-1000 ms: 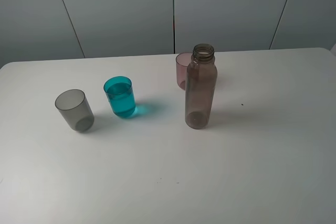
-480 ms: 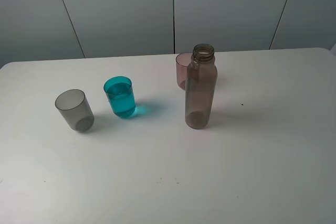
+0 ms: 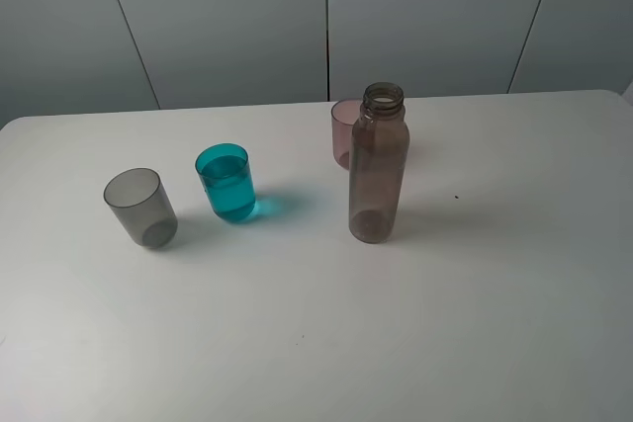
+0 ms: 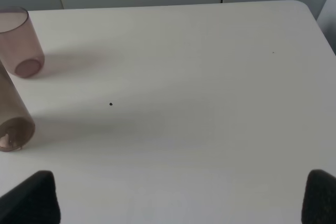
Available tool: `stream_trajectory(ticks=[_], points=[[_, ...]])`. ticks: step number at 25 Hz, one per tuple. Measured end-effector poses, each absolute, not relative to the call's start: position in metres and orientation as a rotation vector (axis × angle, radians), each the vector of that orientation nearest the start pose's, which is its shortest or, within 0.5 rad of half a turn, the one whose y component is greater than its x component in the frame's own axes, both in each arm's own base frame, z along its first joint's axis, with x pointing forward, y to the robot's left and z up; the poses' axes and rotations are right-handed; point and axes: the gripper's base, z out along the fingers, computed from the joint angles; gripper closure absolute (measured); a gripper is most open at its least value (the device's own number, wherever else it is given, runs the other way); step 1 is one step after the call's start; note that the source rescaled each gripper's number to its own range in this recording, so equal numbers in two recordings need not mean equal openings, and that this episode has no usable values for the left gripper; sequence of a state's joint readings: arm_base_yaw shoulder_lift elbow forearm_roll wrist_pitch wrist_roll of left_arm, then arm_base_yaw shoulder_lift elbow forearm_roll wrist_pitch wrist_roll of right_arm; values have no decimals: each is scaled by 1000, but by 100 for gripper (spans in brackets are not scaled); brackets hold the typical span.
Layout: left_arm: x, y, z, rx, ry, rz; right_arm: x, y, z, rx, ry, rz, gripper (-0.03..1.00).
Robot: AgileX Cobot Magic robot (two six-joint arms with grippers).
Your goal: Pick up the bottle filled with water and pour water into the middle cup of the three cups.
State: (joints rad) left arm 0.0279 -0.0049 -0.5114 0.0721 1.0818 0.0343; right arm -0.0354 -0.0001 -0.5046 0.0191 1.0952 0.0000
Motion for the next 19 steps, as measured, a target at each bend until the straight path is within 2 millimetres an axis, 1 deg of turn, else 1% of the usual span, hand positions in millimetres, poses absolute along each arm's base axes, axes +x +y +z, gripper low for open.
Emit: stream_trajectory(ticks=[19], points=[[-8,6,279,2,2049,125,-7,2,276,35,2074,1,-3]])
